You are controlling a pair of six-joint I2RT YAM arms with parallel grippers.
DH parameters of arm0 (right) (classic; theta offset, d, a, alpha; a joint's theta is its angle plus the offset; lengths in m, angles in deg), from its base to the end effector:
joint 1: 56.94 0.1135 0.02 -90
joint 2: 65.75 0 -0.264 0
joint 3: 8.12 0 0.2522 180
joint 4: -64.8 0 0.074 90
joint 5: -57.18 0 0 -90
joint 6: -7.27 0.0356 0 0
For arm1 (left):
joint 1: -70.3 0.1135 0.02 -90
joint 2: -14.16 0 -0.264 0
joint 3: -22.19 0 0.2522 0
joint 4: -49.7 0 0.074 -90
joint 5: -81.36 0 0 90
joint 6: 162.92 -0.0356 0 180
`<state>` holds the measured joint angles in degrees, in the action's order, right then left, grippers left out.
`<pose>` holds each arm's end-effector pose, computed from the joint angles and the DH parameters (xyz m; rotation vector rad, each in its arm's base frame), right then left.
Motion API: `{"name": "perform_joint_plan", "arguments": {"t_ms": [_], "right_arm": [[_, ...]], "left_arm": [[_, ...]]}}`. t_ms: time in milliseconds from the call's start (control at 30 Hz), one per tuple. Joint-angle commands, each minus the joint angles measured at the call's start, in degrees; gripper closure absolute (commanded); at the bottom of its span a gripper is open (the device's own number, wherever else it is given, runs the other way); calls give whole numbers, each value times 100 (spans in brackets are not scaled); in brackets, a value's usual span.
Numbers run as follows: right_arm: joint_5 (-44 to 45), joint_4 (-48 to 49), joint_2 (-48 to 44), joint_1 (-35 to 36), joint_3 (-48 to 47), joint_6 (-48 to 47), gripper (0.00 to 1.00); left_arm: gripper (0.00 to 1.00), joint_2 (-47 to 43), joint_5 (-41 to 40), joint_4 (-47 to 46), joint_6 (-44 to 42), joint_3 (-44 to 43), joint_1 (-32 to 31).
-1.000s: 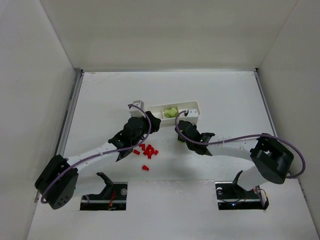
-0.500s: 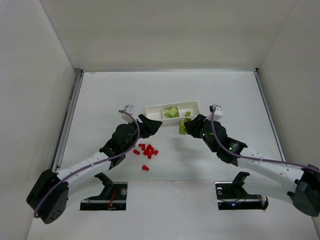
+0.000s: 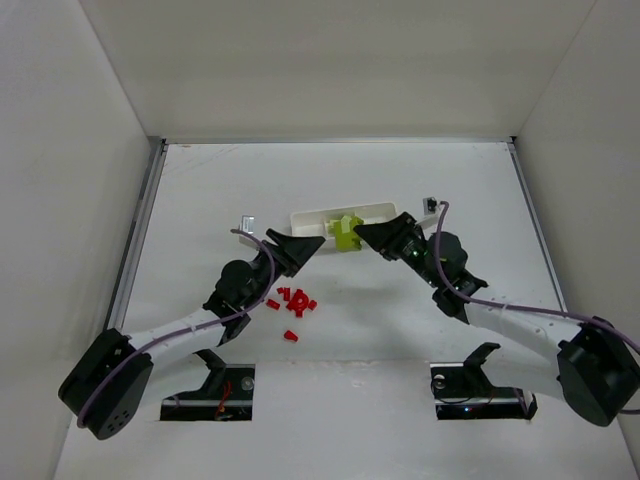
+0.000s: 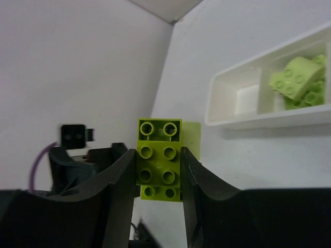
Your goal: Sort the legos into containers by color
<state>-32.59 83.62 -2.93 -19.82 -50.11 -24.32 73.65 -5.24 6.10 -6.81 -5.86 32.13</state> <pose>0.1952 0.1475 0.2548 0.3293 1.7335 1.2590 0.1624 -0.1303 0.2325 -0.3177 1.5120 -1.5377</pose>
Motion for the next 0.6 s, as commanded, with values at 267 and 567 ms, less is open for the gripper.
{"name": "perform_joint_plan", "arguments": {"t_ms": [267, 567], "right_arm": [[-656, 2507, 853, -26, -25, 1321, 77], [-674, 3071, 1117, 18, 133, 1656, 77]], "left_arm": [[38, 458, 21, -1470, 420, 93, 95], [43, 1091, 91, -2068, 561, -39, 200]]}}
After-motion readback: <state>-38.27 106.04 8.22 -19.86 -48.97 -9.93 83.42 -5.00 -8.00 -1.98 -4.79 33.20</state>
